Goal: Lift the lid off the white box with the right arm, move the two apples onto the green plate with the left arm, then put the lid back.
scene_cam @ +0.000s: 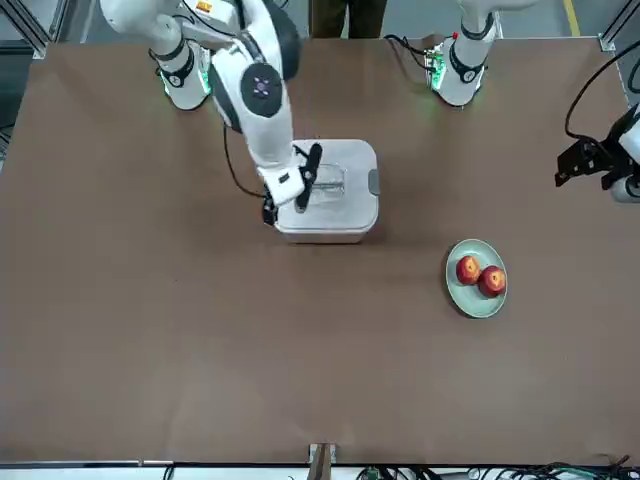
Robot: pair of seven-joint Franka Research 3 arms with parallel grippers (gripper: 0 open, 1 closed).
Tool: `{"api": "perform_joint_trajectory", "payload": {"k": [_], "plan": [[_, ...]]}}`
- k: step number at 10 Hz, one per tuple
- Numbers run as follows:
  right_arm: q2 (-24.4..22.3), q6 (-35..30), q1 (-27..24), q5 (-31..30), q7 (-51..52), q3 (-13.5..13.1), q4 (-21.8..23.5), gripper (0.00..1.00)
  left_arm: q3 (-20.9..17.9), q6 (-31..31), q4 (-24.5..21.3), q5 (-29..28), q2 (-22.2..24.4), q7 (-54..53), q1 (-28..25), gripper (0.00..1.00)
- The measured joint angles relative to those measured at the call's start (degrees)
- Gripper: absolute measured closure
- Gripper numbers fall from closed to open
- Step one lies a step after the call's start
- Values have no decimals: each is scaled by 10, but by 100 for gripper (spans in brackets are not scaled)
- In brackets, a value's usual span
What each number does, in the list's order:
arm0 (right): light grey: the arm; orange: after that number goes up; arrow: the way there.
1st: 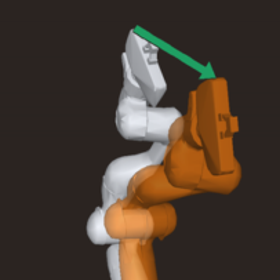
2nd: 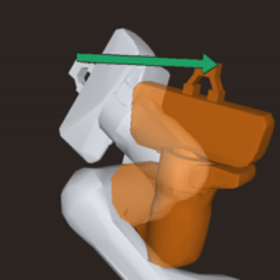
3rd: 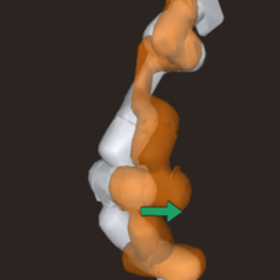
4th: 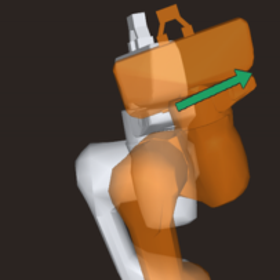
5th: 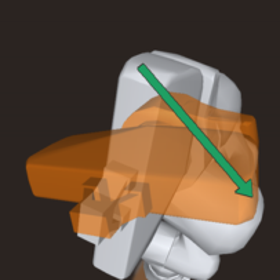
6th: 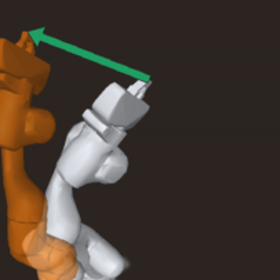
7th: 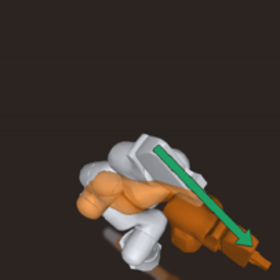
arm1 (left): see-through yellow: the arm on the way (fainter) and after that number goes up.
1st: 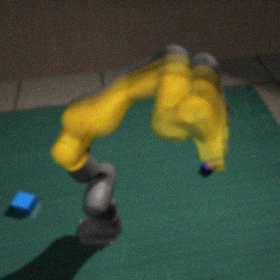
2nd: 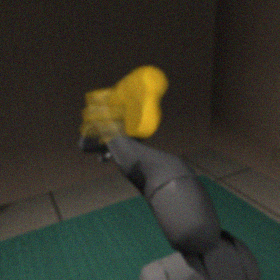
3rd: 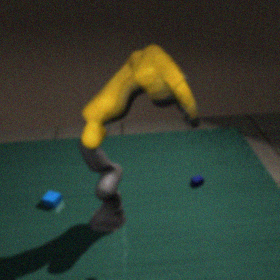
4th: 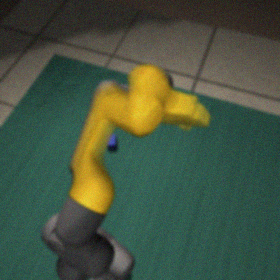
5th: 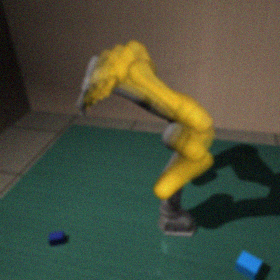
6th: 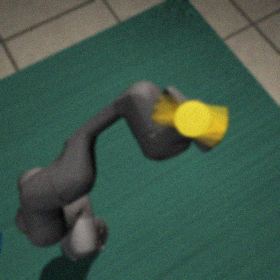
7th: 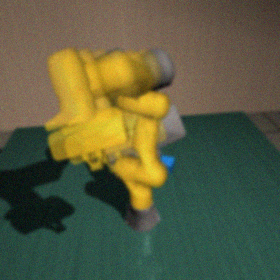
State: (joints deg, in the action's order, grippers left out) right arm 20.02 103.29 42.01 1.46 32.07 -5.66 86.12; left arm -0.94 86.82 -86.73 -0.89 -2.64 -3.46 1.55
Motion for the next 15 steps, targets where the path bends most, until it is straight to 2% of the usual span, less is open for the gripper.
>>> {"api": "perform_joint_trajectory", "payload": {"k": [2, 3, 5, 7, 9, 10, 12, 13, 15], "plan": [[-7, 0, -26, -30, -1, -23, 0, 0, 1, 5, -2, 1, 0, 26, 0, 1], [-7, 0, -34, -39, -4, -48, 0, 0, 1, 10, -4, 1, -1, 39, 1, 1], [-6, 1, -43, -40, -20, -113, 0, 0, 2, 11, -5, 1, -3, 52, 1, 1], [-12, 2, -64, -38, -83, -155, -2, 0, 1, 18, -6, 1, -7, 54, 1, 1], [-40, 0, -117, -38, -179, -156, -3, 0, 1, 20, -6, 1, -11, 54, 0, 0], [-61, -18, -157, -38, -210, -143, -3, 0, 1, 20, -6, 1, -11, 54, 1, 0], [-109, -81, -259, -34, -234, -99, -5, 0, 2, 20, -6, 1, -11, 54, 1, 0], [-129, -112, -285, -31, -239, -93, -9, 0, 2, 20, -6, 1, -11, 54, 1, 0], [-149, -153, -295, -30, -268, -95, -16, 0, 2, 21, -6, 1, -11, 54, 1, 0]]}}
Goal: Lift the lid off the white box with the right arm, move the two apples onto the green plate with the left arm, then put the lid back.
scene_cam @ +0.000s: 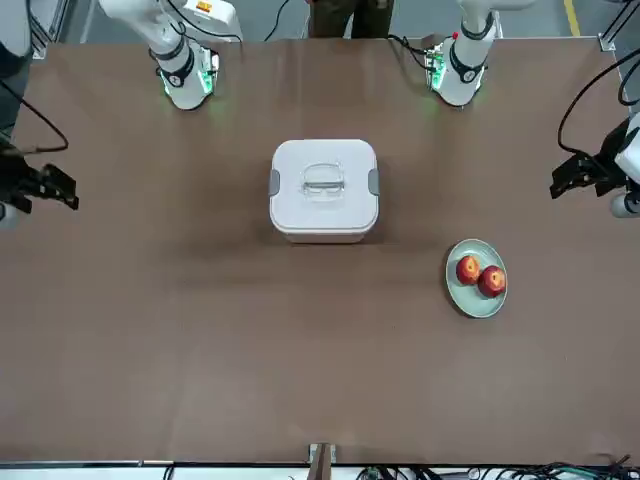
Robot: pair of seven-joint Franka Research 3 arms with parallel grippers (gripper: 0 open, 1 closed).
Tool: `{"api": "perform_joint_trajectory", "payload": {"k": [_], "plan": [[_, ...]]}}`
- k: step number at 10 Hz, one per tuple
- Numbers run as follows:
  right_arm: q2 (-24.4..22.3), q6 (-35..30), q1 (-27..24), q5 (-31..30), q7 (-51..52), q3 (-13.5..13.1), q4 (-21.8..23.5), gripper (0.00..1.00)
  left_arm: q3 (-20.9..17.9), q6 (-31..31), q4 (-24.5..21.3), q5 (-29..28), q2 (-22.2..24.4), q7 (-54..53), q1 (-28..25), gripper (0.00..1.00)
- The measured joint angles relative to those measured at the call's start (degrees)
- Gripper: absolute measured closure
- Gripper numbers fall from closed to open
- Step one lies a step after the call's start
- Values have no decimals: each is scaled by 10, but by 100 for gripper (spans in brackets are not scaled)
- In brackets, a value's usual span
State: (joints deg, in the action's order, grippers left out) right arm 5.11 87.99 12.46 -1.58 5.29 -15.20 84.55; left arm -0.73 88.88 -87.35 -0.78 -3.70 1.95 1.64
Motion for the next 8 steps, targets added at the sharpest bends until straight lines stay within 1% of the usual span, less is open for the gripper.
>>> {"api": "perform_joint_trajectory", "payload": {"k": [4, 8], "plan": [[1, 0, -3, 12, -18, -16, 4, 0, 1, 0, 0, 0, 0, 0, 0, 0], [1, 0, -8, 26, -20, -17, 6, 0, 1, 0, 0, 0, 0, 11, 1, 0]]}}
